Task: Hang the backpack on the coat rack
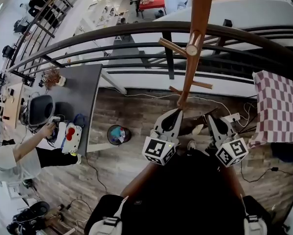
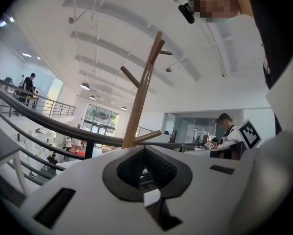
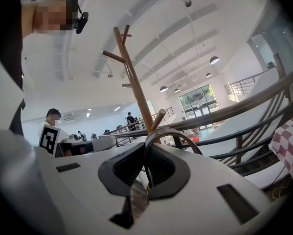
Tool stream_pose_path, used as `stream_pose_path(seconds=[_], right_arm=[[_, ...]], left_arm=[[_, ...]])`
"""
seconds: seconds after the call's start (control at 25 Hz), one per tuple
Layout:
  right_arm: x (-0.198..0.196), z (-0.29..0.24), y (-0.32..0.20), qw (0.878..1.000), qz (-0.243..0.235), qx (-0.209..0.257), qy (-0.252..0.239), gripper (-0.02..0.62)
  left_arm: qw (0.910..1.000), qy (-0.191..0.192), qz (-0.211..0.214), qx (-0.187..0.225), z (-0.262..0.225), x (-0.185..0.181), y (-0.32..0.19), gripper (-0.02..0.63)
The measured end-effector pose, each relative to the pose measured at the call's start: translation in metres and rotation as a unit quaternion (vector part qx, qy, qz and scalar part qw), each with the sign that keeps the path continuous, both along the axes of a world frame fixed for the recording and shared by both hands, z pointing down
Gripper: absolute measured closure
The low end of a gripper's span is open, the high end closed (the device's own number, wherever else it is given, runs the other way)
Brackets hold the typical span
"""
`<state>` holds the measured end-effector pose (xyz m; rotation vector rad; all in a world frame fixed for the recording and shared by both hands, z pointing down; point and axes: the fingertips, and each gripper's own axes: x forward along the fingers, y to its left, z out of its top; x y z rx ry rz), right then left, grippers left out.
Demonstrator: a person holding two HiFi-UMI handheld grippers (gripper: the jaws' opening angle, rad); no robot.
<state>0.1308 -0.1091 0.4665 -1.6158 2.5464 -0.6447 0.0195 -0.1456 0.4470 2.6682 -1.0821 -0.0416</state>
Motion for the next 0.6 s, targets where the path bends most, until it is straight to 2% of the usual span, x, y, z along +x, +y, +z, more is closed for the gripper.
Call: stream_pose_path(seconds=[0.24, 0.6], right_arm=[[0.001, -0.012, -0.017, 0.999, -0.030, 0.011, -0.002, 0.569], [0.001, -0.031, -0.037, 0.998, -0.057, 0.030, -0.001, 0.569]], left_arm=[[1.0000, 0.004, -0.004, 0.001, -0.001, 0.015, -0.001, 0.597], [0.9997, -0.001, -0.024, -0.003, -0.002, 0.010, -0.020, 0.597]])
